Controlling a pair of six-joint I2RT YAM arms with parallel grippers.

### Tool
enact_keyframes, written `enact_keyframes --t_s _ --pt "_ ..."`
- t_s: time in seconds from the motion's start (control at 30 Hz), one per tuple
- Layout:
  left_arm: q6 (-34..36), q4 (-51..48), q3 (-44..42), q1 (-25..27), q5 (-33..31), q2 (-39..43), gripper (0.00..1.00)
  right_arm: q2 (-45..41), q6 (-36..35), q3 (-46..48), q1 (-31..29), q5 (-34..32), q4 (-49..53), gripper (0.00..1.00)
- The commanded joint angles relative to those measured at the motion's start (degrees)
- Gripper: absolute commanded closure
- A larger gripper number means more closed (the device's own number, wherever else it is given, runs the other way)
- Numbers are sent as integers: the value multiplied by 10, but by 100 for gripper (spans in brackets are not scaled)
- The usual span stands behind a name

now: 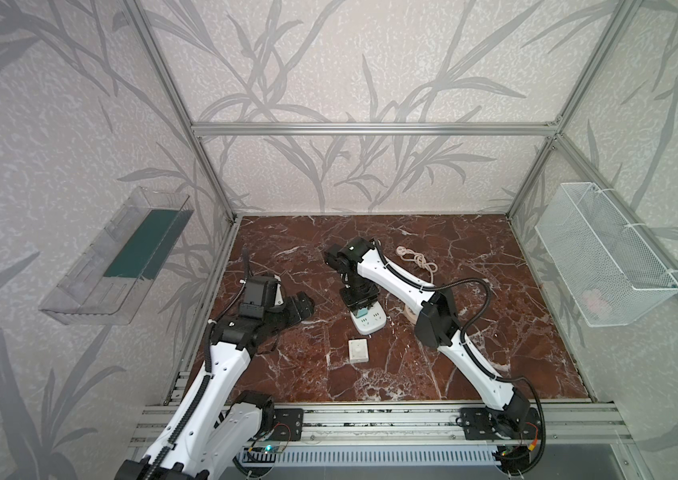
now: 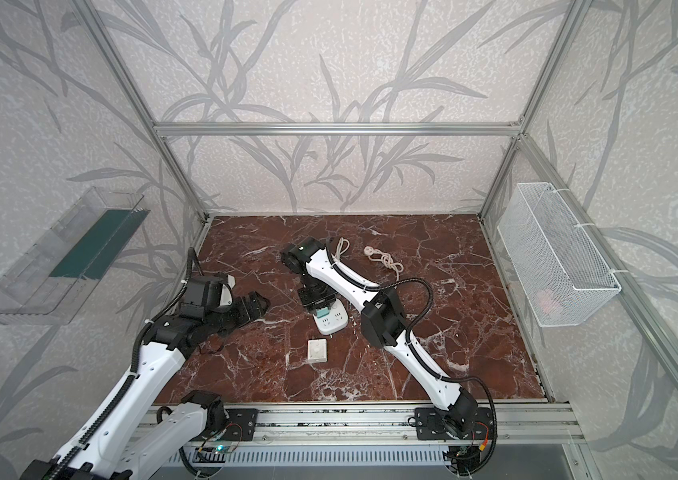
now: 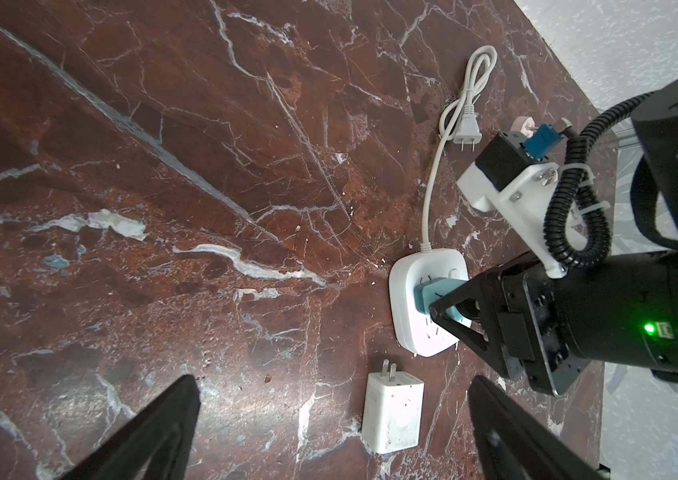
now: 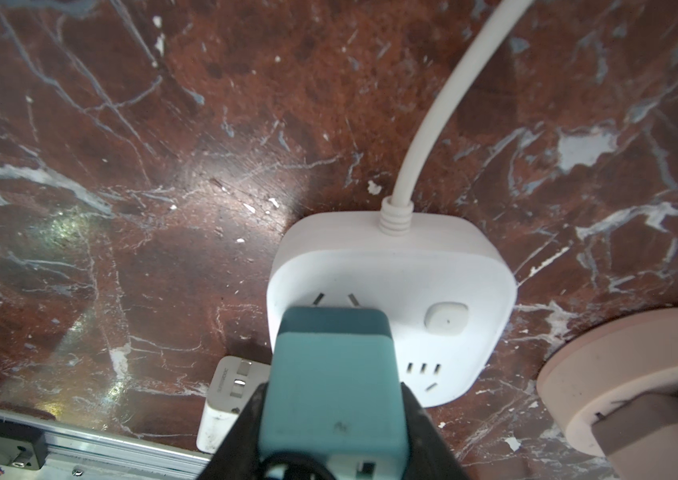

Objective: Insert the plug
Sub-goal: 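Press the teal charger down into the strip socket with right gripper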

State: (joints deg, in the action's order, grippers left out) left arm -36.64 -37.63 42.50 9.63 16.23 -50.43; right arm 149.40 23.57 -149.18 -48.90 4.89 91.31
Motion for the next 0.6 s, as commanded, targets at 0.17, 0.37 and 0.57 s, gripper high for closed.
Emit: enact_keyframes --t_s 0.17,0.37,0.57 --pt "4 3 1 -3 4 -3 2 72 7 68 3 13 -29 100" --pt "3 -3 6 -3 2 1 2 99 40 3 23 27 -12 100" --pt "2 11 2 -3 26 12 2 64 105 0 49 41 -69 100"
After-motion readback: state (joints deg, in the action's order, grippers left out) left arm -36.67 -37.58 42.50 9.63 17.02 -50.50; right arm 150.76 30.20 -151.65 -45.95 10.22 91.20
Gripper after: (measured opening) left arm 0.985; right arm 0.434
